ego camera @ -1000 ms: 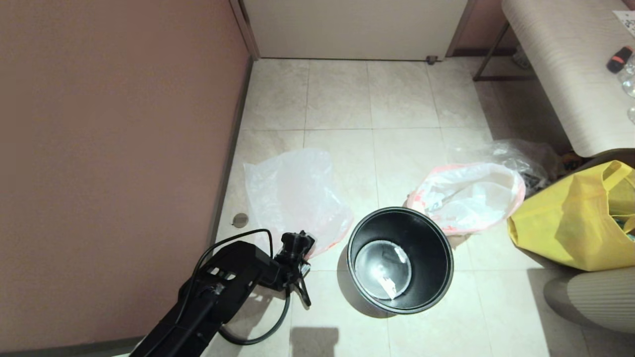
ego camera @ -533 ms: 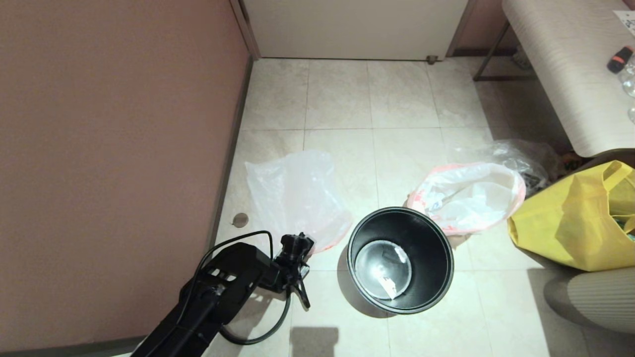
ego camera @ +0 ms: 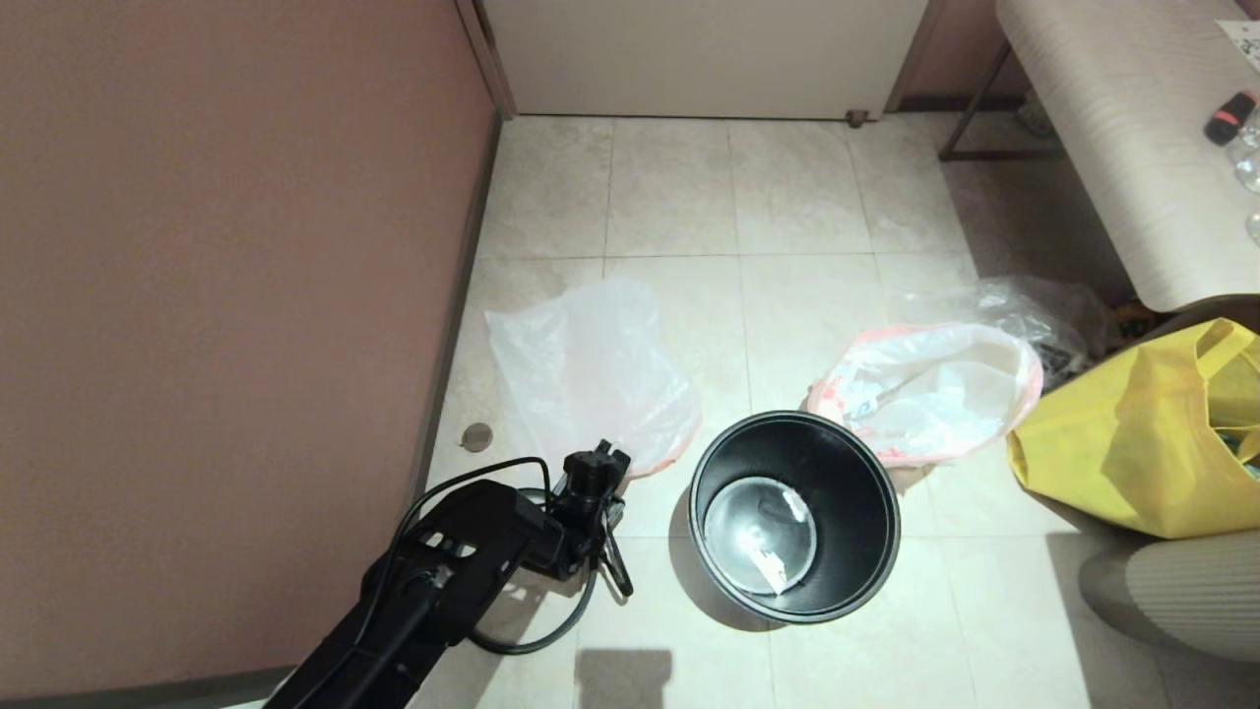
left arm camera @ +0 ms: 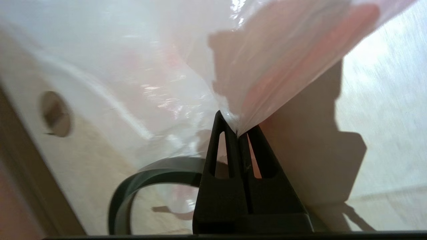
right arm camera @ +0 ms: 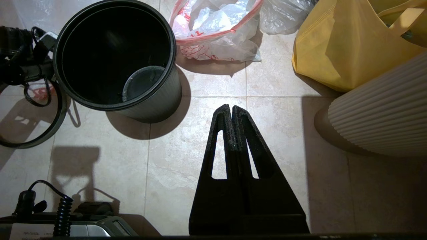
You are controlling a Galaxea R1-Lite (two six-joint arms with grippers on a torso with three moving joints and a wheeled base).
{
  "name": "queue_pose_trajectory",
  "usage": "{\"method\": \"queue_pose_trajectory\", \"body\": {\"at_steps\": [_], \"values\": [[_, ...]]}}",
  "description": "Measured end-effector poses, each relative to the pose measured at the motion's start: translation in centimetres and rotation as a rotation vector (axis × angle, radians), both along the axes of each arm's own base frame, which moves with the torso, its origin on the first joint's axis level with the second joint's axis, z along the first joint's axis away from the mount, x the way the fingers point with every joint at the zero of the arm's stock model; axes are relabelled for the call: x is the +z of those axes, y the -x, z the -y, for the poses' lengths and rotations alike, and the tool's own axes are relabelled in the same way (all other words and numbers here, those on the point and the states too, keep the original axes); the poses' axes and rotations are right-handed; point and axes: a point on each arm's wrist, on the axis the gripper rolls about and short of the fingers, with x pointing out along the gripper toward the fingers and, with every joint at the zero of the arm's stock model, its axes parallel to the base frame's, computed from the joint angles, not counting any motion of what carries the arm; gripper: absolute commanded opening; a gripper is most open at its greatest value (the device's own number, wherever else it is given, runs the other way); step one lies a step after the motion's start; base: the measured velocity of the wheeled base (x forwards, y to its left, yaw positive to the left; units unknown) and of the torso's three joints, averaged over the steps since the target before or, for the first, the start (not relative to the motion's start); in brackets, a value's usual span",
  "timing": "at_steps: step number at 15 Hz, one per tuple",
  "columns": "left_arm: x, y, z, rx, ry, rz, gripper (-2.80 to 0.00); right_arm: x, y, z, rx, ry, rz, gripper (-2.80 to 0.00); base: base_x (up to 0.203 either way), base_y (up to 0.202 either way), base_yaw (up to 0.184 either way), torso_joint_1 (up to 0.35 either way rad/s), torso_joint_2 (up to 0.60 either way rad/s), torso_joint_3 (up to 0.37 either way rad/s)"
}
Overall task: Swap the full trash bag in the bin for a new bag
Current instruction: Pick up a new trash bag
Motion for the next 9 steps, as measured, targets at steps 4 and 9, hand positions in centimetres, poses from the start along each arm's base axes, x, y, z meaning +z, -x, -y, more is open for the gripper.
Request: {"method": "queue_pose_trajectory", "body": {"at_steps": [4,9], "values": [[2.4,-0.3,0.7,0.119,0.044,0.225,-2.8,0.0,0.0,0.0,0.0,0.0,0.0,-2.8,0.0,0.0,0.0,0.0,0.0,0.0],[4.3,0.5,0.6,0.158,0.09,0.341,-2.8,0.0,0.0,0.0,0.0,0.0,0.0,-2.8,0.0,0.0,0.0,0.0,0.0,0.0]]}}
